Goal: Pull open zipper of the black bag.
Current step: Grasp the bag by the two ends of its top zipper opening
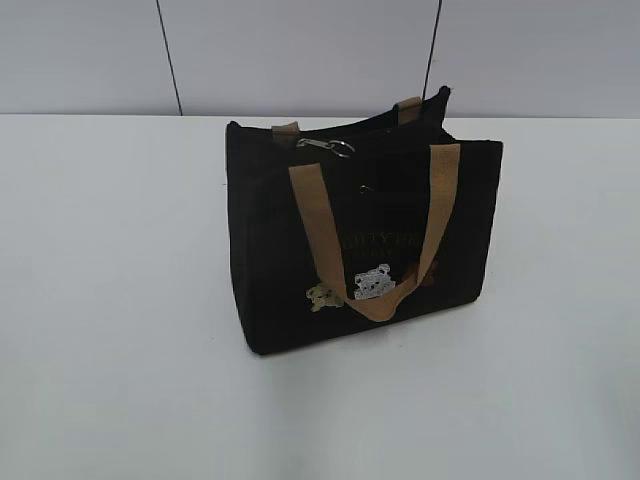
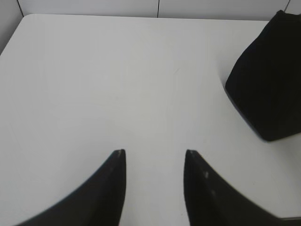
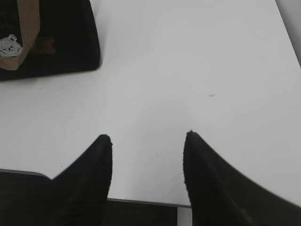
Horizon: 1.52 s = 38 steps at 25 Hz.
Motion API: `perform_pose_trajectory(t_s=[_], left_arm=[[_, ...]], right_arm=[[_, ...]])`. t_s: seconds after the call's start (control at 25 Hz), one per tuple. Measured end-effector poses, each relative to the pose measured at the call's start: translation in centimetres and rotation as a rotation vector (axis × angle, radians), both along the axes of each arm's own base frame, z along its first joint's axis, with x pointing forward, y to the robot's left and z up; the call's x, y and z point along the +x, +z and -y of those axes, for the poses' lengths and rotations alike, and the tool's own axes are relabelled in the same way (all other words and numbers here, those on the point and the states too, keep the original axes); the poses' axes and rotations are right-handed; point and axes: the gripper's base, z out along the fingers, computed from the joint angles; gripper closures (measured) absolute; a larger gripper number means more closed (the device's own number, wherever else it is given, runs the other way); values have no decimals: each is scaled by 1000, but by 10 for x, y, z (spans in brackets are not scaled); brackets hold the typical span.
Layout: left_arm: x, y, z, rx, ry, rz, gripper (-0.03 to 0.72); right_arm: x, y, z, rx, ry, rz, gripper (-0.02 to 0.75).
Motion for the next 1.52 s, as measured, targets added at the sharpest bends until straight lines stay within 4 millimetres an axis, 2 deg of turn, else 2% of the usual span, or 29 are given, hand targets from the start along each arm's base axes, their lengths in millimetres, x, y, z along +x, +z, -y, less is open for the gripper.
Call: perform_pose_trajectory(t_s=[1.08,1.16,1.32,1.4,1.52], left_arm=[[0,0,0,0,0,0,374],[0,0,0,0,0,0,337],[0,0,0,0,0,0,175],[0,0,0,0,0,0,145],[0,4,1,-21,-9,39,139]], right_arm=[[0,0,0,0,0,0,361],[0,0,0,0,0,0,361],[0,0,0,0,0,0,361],[0,0,0,0,0,0,361],[0,0,0,0,0,0,361]])
